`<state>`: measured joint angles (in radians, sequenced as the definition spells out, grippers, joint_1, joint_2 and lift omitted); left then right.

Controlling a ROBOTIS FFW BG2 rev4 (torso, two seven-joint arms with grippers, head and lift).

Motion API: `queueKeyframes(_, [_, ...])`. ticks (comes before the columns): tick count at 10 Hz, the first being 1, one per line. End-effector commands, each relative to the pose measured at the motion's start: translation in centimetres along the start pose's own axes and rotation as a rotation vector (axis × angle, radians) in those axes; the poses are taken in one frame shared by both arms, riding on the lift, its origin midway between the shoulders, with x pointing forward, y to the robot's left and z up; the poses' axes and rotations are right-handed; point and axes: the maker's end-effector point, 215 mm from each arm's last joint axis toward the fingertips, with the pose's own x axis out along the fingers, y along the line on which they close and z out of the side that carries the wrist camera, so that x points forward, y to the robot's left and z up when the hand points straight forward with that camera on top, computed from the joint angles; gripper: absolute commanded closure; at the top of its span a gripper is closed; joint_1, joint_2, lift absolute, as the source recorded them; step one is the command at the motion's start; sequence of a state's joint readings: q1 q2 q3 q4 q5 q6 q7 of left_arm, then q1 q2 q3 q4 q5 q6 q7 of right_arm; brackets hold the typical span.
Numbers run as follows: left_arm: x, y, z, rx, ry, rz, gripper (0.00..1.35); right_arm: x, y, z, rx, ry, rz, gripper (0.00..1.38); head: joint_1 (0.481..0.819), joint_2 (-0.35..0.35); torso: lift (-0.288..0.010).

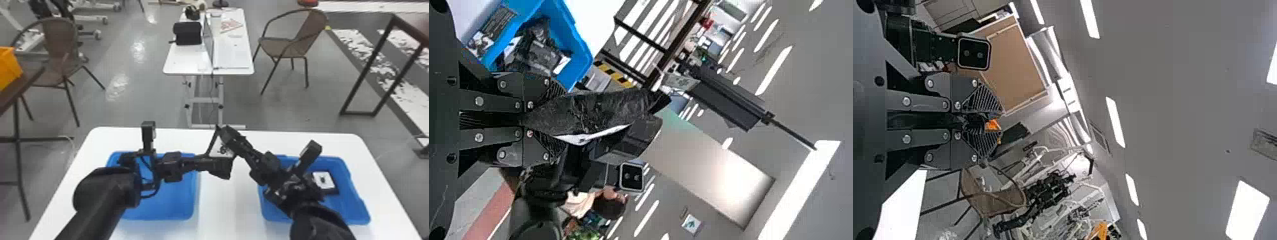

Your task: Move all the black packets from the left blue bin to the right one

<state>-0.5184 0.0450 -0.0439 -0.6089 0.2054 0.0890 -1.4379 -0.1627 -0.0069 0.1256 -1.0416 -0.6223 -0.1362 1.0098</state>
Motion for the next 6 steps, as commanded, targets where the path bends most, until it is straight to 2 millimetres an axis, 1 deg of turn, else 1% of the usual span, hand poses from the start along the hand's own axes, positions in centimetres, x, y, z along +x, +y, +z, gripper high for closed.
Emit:
queueKeyframes(1, [-0.4,1.1,0.8,-0.043,-0.120,0.066,0.76,-0.8,-1.2,1.8,0.007,-0.071,-0.037,1.28,0.695,-0.006,0.000])
queueKeyframes(2, [-0.8,1.5,0.0,-0.108,-0.163,0.099,0.31,-1.6,-2.6,3.1,-0.009,-0.097,-0.077,1.28,0.695,-0.009,0.000])
queueKeyframes(3, [-1.3,1.5,-1.4,-0.120,-0.135,0.108,0.06,-2.8,-4.4,4.7,-0.022,-0.127,-0.126,1.28,0.695,-0.021,0.000])
queueKeyframes(4, [-1.8,1.5,-2.3,-0.125,-0.135,0.119,0.11,-4.1,-5.9,5.8,-0.034,-0.146,-0.163,1.28,0.695,-0.042,0.000])
queueKeyframes(5, [-3.0,1.6,-1.8,-0.092,-0.162,0.149,0.16,-5.6,-7.8,5.9,-0.037,-0.147,-0.215,1.28,0.695,-0.063,0.000])
queueKeyframes(6, [-5.0,2.1,-0.9,-0.048,-0.165,0.237,0.18,-8.2,-10.2,5.4,-0.039,-0.121,-0.289,1.28,0.695,-0.078,0.000])
